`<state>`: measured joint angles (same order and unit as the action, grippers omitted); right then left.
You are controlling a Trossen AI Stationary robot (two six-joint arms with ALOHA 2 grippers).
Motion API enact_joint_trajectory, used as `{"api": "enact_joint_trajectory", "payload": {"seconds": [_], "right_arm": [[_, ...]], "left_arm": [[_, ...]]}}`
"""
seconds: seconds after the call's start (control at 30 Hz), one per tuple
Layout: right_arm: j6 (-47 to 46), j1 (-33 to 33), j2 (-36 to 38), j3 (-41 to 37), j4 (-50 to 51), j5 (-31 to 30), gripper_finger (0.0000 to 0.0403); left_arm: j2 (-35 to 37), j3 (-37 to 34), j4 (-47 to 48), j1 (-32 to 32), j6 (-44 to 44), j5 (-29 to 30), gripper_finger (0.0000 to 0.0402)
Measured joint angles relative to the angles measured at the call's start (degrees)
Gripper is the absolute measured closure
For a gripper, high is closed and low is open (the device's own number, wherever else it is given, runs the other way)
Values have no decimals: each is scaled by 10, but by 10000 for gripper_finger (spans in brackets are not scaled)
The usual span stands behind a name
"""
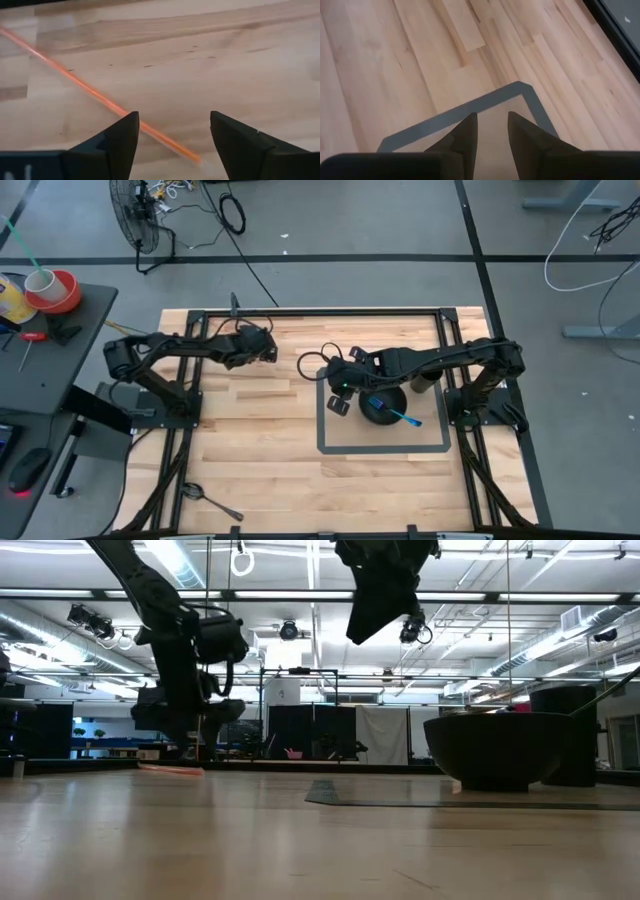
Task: Pick & Place Utensil
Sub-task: Put the orange drinking straw into the black cup
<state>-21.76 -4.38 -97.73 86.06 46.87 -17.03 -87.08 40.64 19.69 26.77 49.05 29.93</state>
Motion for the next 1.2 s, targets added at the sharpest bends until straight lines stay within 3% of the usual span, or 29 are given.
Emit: {"api": "enact_joint_trajectory", "payload": {"seconds": [0.17, 0.43, 0.9, 1.2], "right_arm": [[3, 0, 0, 0, -9, 0, 293], [14, 0, 0, 0, -13, 0, 293], [15, 1, 0, 0, -26, 1, 293], [19, 1, 0, 0, -28, 1, 293]], "left_arm": [[-22, 0, 15, 2, 62, 17, 167], [-52, 0, 16, 0, 74, 37, 203], [-99, 1, 15, -36, 150, 65, 207], [-99, 1, 15, -67, 181, 63, 265]]}}
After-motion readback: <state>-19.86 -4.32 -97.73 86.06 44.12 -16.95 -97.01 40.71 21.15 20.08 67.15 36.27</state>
